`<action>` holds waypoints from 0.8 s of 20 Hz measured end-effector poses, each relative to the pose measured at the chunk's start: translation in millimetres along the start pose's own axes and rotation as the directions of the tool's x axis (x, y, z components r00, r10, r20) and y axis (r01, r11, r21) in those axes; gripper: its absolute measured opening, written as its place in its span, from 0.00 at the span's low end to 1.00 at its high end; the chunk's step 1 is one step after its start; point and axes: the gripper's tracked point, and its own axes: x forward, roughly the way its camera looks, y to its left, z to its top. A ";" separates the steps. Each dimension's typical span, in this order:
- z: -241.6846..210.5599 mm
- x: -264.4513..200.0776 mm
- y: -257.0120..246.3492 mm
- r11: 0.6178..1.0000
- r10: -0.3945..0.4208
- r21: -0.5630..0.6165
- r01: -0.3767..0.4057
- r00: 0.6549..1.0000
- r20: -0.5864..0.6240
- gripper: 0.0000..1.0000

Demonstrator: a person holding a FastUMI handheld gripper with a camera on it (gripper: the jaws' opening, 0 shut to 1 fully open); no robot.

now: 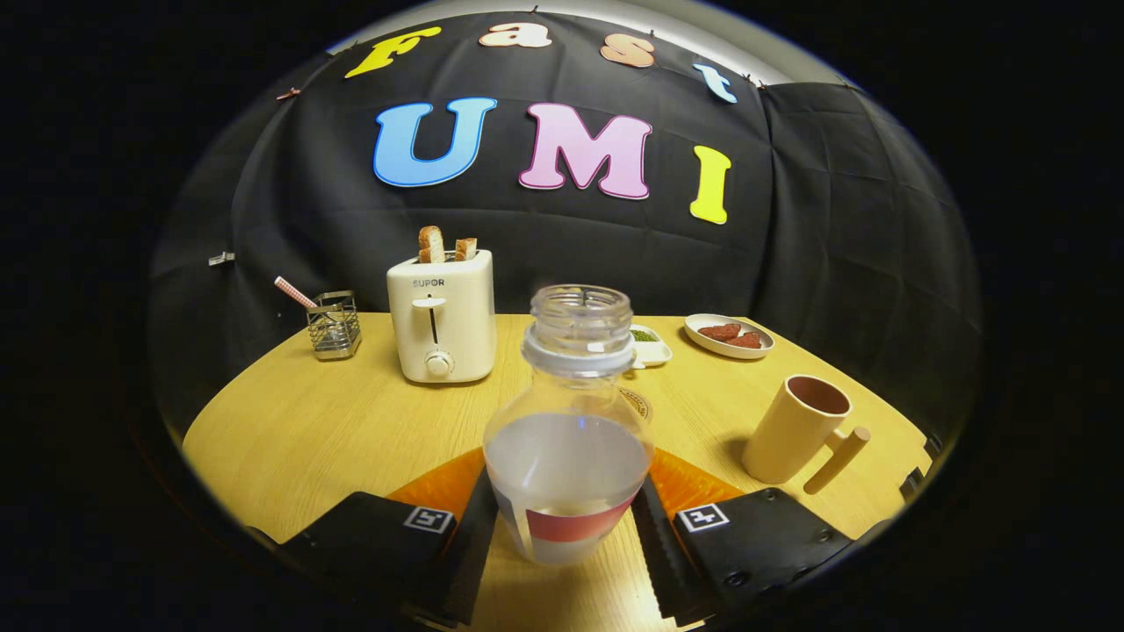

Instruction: Take the bottle from table, then pour the juice into the cup, finally place the bottle on the coaster

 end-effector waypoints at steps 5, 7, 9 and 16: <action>-2.3 1.2 -2.0 0.999 0.032 0.006 -0.032 0.999 -0.019 0.73; -0.7 2.6 -2.8 1.000 0.028 0.011 -0.028 0.999 -0.019 0.73; 0.3 3.9 -2.7 1.000 0.027 0.011 -0.027 0.999 -0.019 0.70; 13.0 -6.8 -8.0 1.000 0.020 0.009 -0.020 0.999 -0.037 0.70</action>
